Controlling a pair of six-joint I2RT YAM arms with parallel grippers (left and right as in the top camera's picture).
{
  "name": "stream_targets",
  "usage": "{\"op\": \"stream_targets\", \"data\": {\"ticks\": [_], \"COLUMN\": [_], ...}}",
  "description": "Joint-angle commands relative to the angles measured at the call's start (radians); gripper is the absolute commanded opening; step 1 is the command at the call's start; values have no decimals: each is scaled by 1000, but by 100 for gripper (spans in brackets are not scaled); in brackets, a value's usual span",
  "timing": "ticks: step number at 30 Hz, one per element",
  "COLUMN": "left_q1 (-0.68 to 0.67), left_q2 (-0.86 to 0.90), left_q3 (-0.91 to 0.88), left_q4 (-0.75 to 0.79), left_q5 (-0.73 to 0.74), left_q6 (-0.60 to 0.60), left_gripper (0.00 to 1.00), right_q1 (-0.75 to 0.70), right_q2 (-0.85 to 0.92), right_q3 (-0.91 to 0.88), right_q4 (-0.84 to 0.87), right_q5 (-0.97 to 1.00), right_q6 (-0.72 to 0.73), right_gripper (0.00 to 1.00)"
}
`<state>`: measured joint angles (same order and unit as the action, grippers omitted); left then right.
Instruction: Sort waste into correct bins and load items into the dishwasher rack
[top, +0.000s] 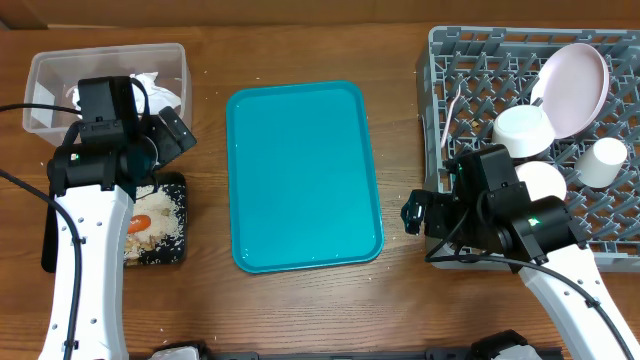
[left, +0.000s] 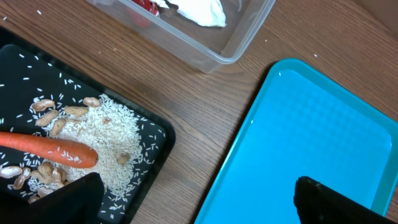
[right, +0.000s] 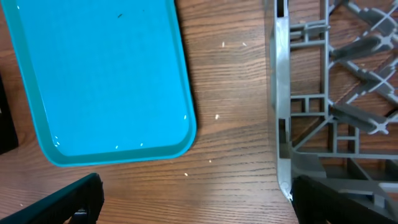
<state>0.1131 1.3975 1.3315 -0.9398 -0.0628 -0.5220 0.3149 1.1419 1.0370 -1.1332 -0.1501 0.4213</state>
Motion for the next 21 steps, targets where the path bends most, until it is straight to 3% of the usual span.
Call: {"op": "stream_targets", "data": {"ticks": [1,4,14,21], "left_q1": [3,3,3,3], "left_q2": [2,1,2,1], "left_q3": [6,6,6,6], "left_q4": [2,2,2,2], "left_q5": [4,4,4,4], "left_q6": [-10,-10,-10,-10], "left_gripper": [100,100,100,100], "right_q1": [-8,-16,-192,-280], "right_q2": [-47,-132,-704,-918], "right_q3": [-26,-103,-670,-899], "right_q4": [63,185,803,987], "right_q5": [18,14,-107,-106], "right_q6": [-32,-55,-121,-97], "right_gripper": [100,100,100,100]}}
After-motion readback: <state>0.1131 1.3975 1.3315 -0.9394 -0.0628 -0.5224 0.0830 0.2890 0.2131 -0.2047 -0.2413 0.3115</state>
